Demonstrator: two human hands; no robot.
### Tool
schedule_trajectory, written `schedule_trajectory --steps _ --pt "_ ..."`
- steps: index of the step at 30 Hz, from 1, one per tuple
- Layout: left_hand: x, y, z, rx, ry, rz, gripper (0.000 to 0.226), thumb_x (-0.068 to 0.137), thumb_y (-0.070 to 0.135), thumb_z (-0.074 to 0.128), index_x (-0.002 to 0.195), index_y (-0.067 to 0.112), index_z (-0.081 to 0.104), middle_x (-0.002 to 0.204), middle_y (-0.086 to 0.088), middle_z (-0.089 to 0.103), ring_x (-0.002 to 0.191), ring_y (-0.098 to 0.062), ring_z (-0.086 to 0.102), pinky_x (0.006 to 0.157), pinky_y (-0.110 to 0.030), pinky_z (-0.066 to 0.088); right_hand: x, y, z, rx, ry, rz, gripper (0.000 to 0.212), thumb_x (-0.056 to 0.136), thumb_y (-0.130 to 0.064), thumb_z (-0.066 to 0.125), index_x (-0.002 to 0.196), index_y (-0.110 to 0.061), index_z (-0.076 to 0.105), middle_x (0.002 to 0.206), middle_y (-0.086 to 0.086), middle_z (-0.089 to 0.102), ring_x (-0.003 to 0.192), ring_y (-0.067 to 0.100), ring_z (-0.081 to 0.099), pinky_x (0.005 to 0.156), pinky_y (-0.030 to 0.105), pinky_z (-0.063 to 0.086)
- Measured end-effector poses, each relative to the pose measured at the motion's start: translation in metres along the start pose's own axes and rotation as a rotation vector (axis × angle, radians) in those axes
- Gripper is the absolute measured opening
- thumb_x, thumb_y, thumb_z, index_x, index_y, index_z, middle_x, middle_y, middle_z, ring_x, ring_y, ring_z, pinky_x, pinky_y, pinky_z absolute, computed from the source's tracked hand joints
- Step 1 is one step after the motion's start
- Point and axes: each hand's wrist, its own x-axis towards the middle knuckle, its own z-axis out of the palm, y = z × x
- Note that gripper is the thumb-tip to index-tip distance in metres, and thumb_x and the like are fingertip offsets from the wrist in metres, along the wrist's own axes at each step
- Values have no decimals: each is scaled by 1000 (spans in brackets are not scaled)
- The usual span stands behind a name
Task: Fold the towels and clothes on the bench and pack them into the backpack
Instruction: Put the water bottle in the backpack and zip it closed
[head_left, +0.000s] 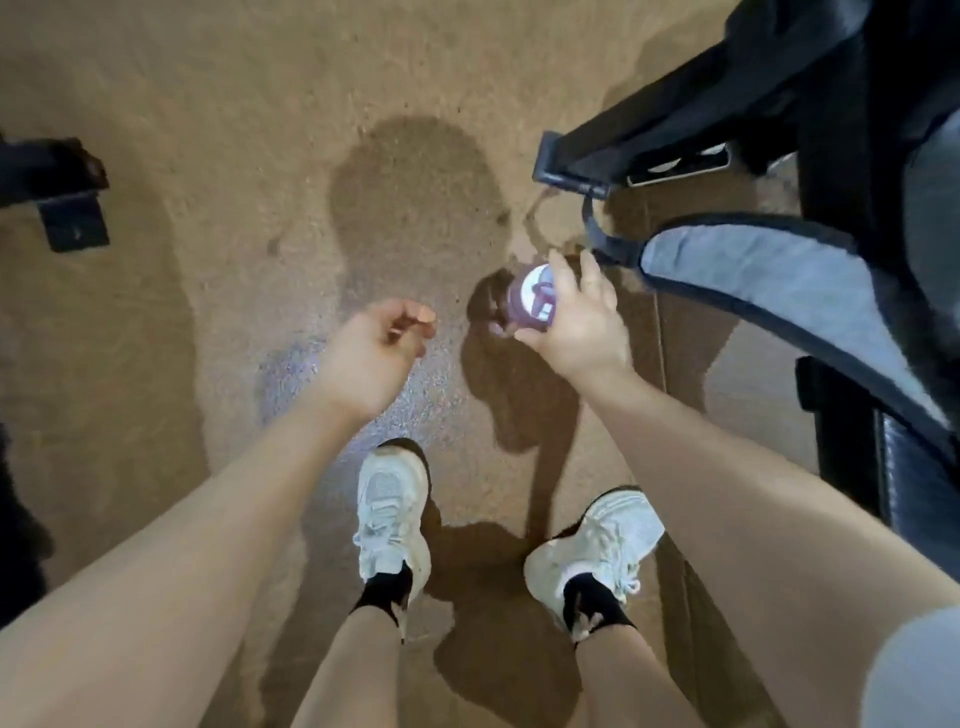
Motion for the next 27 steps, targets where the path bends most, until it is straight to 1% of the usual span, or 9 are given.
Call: schedule_trajectory --steps 3,5,7,11,15,18,21,24,27 --pt "15 -26 10 -6 -40 -15 18 93 2 45 96 17 56 80 11 58 72 -9 56 63 -8 41 24 1 15 -16 122 -80 67 80 -33 68 136 -25 34 139 9 39 117 34 48 85 42 45" --pt "17 -34 16 -20 -50 -30 17 93 3 46 95 16 56 79 9 59 72 -12 56 63 -7 41 29 0 18 -104 188 -120 54 82 -29 65 129 -20 40 131 9 45 105 36 54 74 39 46" --pt "9 -36 17 -14 -70 -54 17 93 4 47 93 17 57 80 6 61 74 -16 57 64 -11 42 21 -1 18 -119 197 -138 46 82 -21 63 123 -16 43 129 9 45 102 36 55 68 35 42" --pt "-20 -13 12 34 -152 -108 21 91 7 52 87 27 57 87 0 64 78 -22 59 68 -23 42 -30 -6 -6 118 254 -88 49 77 -21 67 122 -14 49 122 9 50 100 34 56 74 35 42" --pt "-53 47 7 148 -168 -122 16 92 14 52 105 17 61 98 -1 63 90 -21 60 75 -23 38 -98 -22 -78 432 339 -74 50 71 -25 76 114 -14 54 102 5 63 93 26 60 75 29 42" --pt "-78 104 8 111 -162 -97 20 94 25 47 108 15 57 109 -9 64 100 -27 61 85 -33 44 -145 -29 -141 597 425 -64 48 65 -25 79 106 -15 55 96 0 64 89 18 61 77 25 47" --pt "-114 174 16 -118 -90 -152 32 90 47 47 108 20 47 107 -8 61 95 -29 62 92 -44 47 -190 -23 -209 728 462 -49 46 65 -24 80 102 -21 52 90 -6 61 83 10 60 73 22 49" --pt "-150 244 32 -494 -51 -261 34 91 48 47 114 24 42 98 -5 61 80 -23 64 77 -39 49 -232 -1 -268 855 522 -25 47 66 -15 81 92 -30 45 83 -15 55 74 -4 57 66 8 43" --pt "-178 298 58 -654 -101 -255 48 87 53 51 125 27 41 108 -6 64 88 -24 66 70 -35 50 -272 32 -312 897 570 -14 53 64 -11 82 92 -31 42 85 -18 52 74 -6 54 68 3 40"
